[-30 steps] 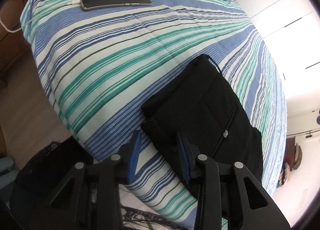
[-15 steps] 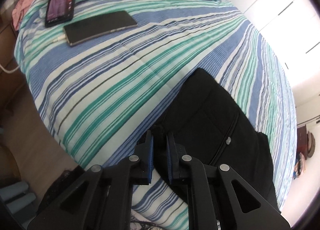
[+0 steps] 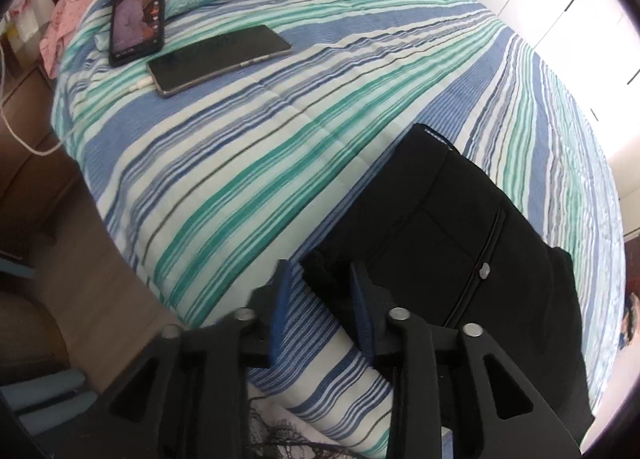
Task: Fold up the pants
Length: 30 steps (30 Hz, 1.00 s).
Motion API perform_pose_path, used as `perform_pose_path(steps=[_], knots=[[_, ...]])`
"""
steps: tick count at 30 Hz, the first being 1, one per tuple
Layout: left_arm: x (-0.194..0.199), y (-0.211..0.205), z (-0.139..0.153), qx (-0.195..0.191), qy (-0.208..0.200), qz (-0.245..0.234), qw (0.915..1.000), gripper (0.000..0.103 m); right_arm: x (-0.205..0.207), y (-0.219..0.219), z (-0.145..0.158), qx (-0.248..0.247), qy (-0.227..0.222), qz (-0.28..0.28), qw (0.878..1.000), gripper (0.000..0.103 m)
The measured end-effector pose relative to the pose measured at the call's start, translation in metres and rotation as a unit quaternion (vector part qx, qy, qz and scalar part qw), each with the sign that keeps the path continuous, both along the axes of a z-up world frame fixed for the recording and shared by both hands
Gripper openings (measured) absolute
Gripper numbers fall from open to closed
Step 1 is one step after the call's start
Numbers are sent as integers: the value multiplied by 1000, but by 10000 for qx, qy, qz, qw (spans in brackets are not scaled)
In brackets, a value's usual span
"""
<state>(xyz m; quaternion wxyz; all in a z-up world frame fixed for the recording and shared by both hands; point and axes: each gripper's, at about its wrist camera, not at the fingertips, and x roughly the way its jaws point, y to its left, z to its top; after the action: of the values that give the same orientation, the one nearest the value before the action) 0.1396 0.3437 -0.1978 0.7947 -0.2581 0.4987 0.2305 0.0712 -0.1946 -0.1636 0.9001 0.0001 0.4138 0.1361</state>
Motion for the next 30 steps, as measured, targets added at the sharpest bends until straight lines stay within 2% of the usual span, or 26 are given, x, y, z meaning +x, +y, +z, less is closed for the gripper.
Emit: perform_pose_path(steps=[1,3,6,9,13,16,20,22,27,29,30], knots=[[-4,-2,4,222,43,102,9997,76,0,1,0,-10,-15,16,10000,80],[-16,-8,14,467,-96,198,9987,77,-1,2,0,-33,-33,46,10000,80],[-29,-24,28,598,-385,171,9973,77,0,3,-3,-70,-10,64,10000,82],[-35,-53,47,711,-806,-42,9942,77,1,5,-6,-71,41,75,9999,83],[-18,-106,64,625,-1200,-787,9877,77,2,9,-8,-133,30,144,9998,83],[1,-156,65,589,-1237,-1585,9778,77,3,12,-10,-168,55,178,9997,83],[15,-213,44,734,-996,-2429,9621,77,2,12,-12,-195,89,150,9997,83],[17,-228,28,759,-765,-2654,9581,77,1,10,-12,-191,85,118,9997,83],[15,-238,-14,964,33,-3076,9466,77,-1,1,-13,-151,110,0,9998,83],[11,-242,-15,1234,110,-3279,9366,77,0,-2,-14,-109,142,-54,9998,83],[9,-241,-13,1274,148,-3309,9349,77,1,-3,-14,-83,151,-77,9998,83]])
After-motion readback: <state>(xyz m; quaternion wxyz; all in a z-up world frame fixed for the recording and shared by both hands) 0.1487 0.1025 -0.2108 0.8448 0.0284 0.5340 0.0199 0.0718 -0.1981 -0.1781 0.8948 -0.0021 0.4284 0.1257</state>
